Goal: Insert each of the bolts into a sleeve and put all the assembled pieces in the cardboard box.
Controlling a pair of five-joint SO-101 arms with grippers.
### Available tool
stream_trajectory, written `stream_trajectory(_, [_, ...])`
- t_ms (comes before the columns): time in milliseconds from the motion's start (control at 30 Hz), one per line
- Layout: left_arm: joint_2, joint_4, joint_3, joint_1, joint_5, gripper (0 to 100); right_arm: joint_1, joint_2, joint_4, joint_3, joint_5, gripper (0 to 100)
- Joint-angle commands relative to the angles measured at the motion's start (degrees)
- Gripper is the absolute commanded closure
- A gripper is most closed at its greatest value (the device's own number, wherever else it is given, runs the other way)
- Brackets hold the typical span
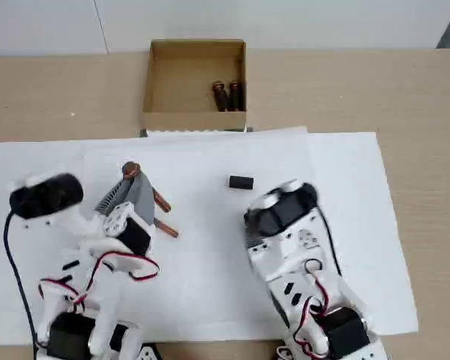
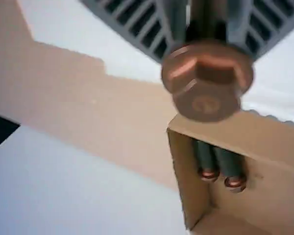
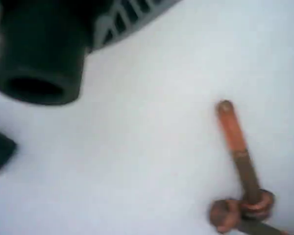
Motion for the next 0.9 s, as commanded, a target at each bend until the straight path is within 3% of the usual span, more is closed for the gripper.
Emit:
stream_trajectory(0, [-7.21, -2.2, 3.74, 0.44, 2.29, 100, -4.44, -0.4, -3.3, 0.35, 2.73, 99.5])
stream_trajectory(267, [-9.23, -3.08, 6.11, 8.79, 5.45, 100, -12.35, -0.4, -8.04, 3.34, 8.0, 99.5])
stream_trajectory(433, [-9.23, -4.92, 6.11, 13.89, 5.54, 100, -13.32, -0.4, -11.82, 4.66, 11.34, 99.5])
stream_trajectory(867, [-9.14, -5.01, 7.16, 15.47, 5.54, 100, -13.32, -0.4, -14.81, 4.31, 15.38, 99.5])
